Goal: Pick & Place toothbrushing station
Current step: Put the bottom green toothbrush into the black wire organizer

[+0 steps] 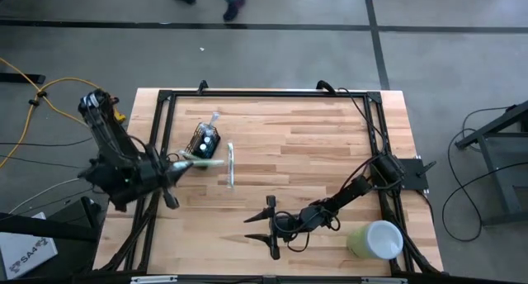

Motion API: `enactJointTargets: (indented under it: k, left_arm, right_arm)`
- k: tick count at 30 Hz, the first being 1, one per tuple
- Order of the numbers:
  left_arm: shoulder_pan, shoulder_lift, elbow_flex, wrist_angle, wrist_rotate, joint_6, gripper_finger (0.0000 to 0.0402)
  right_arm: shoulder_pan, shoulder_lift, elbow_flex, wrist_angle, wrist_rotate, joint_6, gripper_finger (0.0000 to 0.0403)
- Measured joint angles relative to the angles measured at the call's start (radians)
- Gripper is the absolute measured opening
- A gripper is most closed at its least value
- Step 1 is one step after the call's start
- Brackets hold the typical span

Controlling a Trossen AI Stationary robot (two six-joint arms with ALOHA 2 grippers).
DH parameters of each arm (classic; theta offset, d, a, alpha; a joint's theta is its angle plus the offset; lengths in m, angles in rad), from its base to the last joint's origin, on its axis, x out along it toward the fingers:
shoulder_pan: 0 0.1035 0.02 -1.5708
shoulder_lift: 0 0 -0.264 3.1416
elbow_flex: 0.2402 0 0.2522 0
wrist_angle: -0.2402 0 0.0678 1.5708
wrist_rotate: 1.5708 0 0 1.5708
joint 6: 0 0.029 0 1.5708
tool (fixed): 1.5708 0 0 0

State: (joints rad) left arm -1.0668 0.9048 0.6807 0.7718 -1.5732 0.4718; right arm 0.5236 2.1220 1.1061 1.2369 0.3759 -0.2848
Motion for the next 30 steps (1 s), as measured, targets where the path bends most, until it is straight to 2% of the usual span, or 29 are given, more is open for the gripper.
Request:
enactJointTargets:
  k: [12, 22, 30]
  left_arm:
    - [-0.062, -0.139, -0.038, -0.008, 0.001, 0.063, 0.0005]
    - [-0.131, -0.203, -0.203, -0.009, 0.003, -0.066, 0.0005]
    - [-0.13, -0.364, -0.213, 0.026, 0.0, 0.042, 0.0005]
  right_arm:
    - [0.012, 0.0, 0.0, -0.024, 0.001, 0.079, 0.0179]
    - [0.024, 0.0, 0.0, -0.03, 0.045, 0.079, 0.0179]
    - [0.025, 0.0, 0.0, -0.03, 0.045, 0.079, 0.0179]
